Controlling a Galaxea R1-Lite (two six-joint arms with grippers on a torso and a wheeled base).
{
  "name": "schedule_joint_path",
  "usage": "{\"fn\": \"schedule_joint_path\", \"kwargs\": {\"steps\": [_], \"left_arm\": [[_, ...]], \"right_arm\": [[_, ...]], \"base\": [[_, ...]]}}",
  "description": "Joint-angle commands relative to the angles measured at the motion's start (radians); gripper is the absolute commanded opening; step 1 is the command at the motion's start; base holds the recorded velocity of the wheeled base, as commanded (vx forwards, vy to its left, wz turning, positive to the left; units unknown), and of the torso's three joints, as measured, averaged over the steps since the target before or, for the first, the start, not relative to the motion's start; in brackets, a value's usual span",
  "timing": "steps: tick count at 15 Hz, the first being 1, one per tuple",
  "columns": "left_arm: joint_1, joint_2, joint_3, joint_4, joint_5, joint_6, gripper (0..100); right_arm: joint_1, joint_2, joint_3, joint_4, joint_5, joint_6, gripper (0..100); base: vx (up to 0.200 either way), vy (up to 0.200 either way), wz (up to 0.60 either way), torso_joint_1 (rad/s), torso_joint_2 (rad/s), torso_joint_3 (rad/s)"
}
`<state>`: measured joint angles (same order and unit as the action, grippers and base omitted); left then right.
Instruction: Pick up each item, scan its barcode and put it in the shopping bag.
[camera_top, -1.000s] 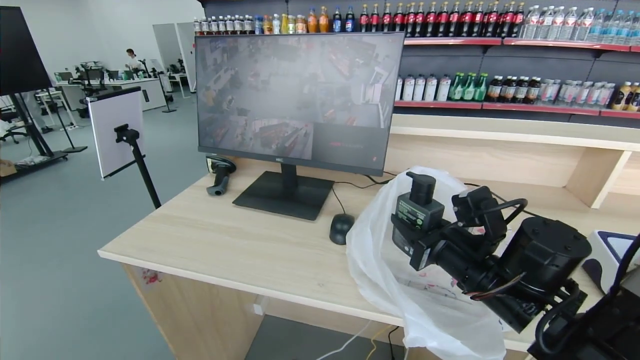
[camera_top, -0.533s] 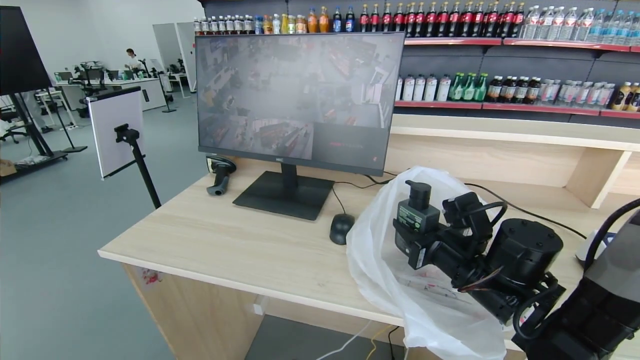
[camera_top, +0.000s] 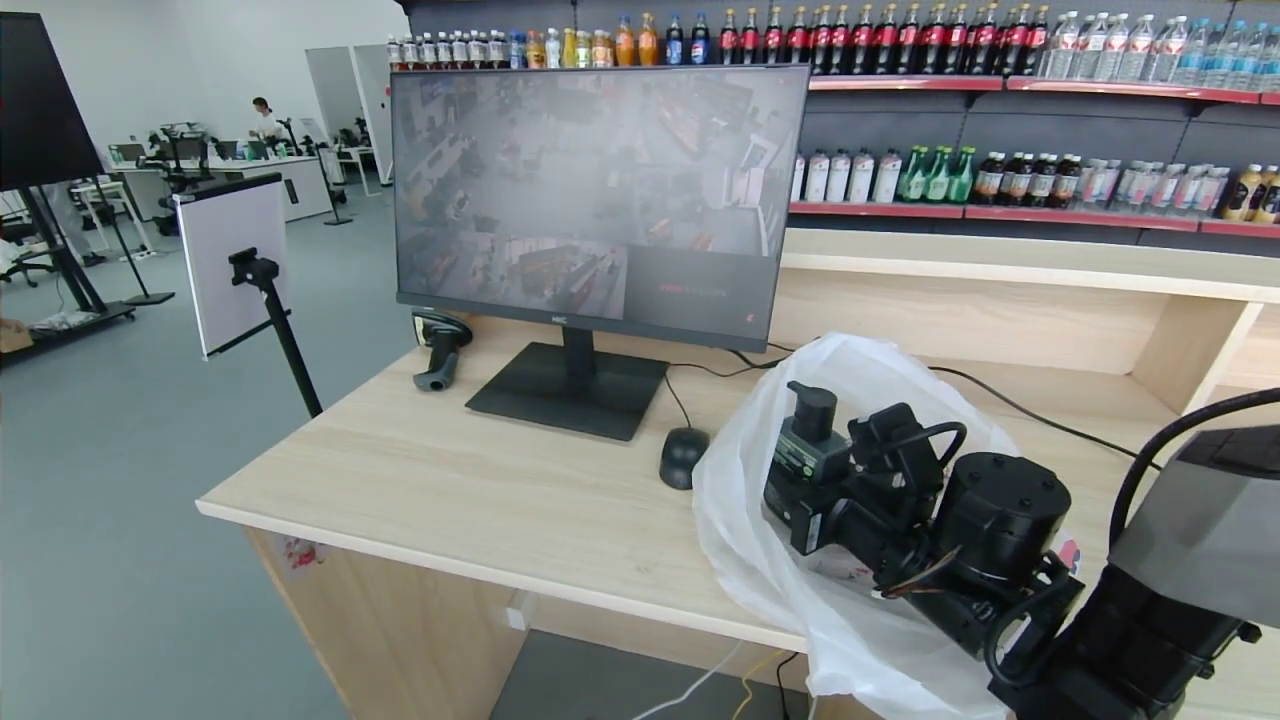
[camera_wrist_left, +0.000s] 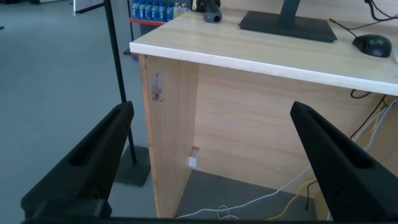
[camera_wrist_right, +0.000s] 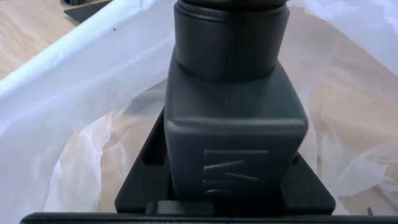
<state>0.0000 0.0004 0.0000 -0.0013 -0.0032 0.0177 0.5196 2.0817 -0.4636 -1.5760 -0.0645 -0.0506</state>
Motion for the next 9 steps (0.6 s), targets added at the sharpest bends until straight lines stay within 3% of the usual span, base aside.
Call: {"fn": "schedule_joint_path", "kwargs": {"steps": [1,7,8,9], "left_arm": [[0.000,0.000,0.000,0.000,0.000,0.001,100],[0.000,0.000,0.000,0.000,0.000,0.001,100],[0.000,0.000,0.000,0.000,0.000,-0.001,100],[0.000,0.000,0.000,0.000,0.000,-0.002,100]], "right_arm": [[0.004,0.026,0.003,0.005,0.000,-0.002,0],[0.005,0.040,0.008,0.005,0.000,-0.002,0],[0.005,0.040,0.008,0.005,0.000,-0.002,100],[0.004,0.037,0.010,0.005,0.000,0.000,100]], "base": [[0.000,0.000,0.00,0.000,0.00,0.000],[0.000,0.000,0.00,0.000,0.00,0.000],[0.000,0.000,0.00,0.000,0.00,0.000],[0.000,0.000,0.00,0.000,0.00,0.000]]}}
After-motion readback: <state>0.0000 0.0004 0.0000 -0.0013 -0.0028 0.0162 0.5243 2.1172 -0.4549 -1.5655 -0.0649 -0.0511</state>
